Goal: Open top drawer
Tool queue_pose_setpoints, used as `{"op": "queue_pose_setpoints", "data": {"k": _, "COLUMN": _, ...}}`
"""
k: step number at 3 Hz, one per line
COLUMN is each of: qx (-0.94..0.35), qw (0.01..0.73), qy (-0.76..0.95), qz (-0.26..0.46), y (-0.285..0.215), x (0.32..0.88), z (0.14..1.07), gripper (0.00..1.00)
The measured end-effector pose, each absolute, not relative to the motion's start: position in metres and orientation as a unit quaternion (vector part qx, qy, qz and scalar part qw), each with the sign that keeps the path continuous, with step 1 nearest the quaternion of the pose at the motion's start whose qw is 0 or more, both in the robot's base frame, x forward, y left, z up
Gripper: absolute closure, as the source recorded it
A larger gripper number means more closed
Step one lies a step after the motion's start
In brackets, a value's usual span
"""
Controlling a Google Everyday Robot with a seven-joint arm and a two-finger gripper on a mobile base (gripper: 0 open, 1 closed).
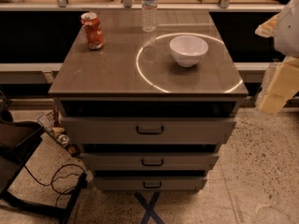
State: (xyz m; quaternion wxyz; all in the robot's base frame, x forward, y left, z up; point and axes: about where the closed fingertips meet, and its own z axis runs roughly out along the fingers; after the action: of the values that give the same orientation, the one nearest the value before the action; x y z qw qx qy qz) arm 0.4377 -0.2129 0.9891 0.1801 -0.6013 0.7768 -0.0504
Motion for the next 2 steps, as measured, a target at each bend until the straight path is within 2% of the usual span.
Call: {"op": "queue_pose_setpoints", "data": {"k": 2, "qx": -0.619, "qw": 0.168, "qy": 0.764, "qz": -0.068, "y": -0.212, "x": 0.433, "z": 0.976, "gripper": 0.0}}
